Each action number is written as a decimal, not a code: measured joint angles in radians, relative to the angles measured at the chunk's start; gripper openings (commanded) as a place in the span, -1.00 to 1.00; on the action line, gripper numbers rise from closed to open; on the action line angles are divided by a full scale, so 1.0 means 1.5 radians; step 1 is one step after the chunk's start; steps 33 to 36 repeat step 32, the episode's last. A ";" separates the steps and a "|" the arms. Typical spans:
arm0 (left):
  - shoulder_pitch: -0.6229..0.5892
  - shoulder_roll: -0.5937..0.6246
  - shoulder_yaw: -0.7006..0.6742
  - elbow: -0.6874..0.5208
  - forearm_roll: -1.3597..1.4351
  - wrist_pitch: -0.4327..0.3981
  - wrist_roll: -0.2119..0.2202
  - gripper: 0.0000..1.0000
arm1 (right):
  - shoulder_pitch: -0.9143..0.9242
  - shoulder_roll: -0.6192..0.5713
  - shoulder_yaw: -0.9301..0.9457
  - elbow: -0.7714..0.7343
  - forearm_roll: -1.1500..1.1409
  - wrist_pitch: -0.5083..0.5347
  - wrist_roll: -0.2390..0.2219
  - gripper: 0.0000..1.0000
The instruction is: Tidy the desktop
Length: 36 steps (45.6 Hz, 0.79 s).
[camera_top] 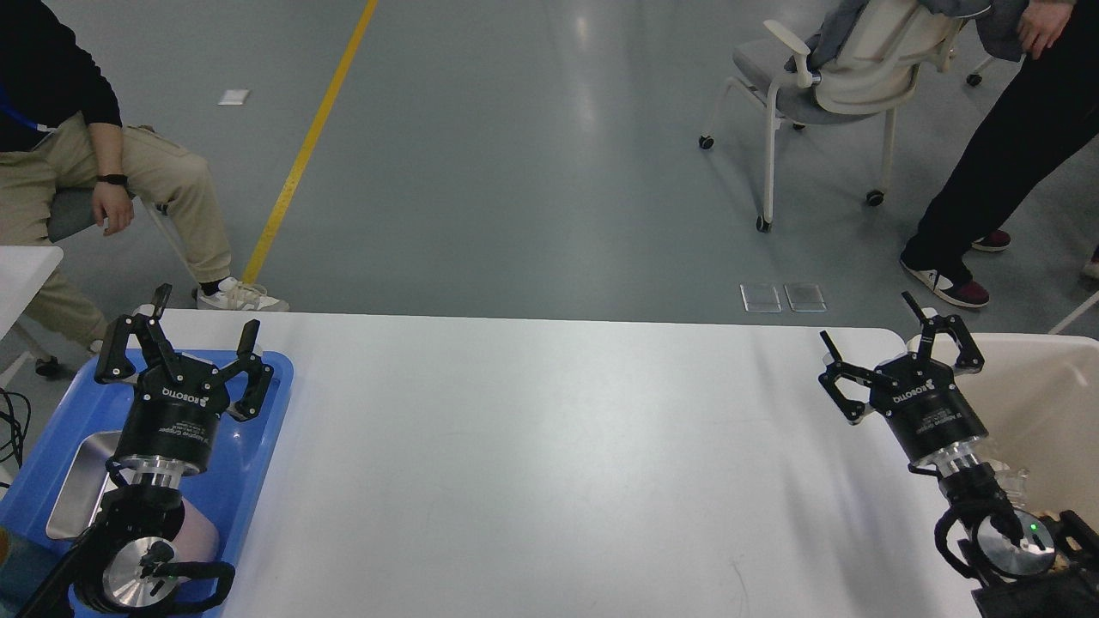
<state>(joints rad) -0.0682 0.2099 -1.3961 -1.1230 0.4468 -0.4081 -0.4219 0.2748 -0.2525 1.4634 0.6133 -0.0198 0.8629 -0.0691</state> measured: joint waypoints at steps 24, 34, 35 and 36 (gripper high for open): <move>0.016 -0.006 -0.003 0.000 -0.002 0.005 0.001 0.94 | -0.098 0.044 0.026 0.033 -0.001 0.000 0.000 1.00; 0.023 -0.012 -0.005 0.000 -0.002 0.005 0.000 0.95 | -0.088 0.066 0.020 0.072 -0.002 -0.003 0.000 1.00; 0.023 -0.012 -0.005 0.000 -0.002 0.005 0.000 0.95 | -0.088 0.066 0.020 0.072 -0.002 -0.003 0.000 1.00; 0.023 -0.012 -0.005 0.000 -0.002 0.005 0.000 0.95 | -0.088 0.066 0.020 0.072 -0.002 -0.003 0.000 1.00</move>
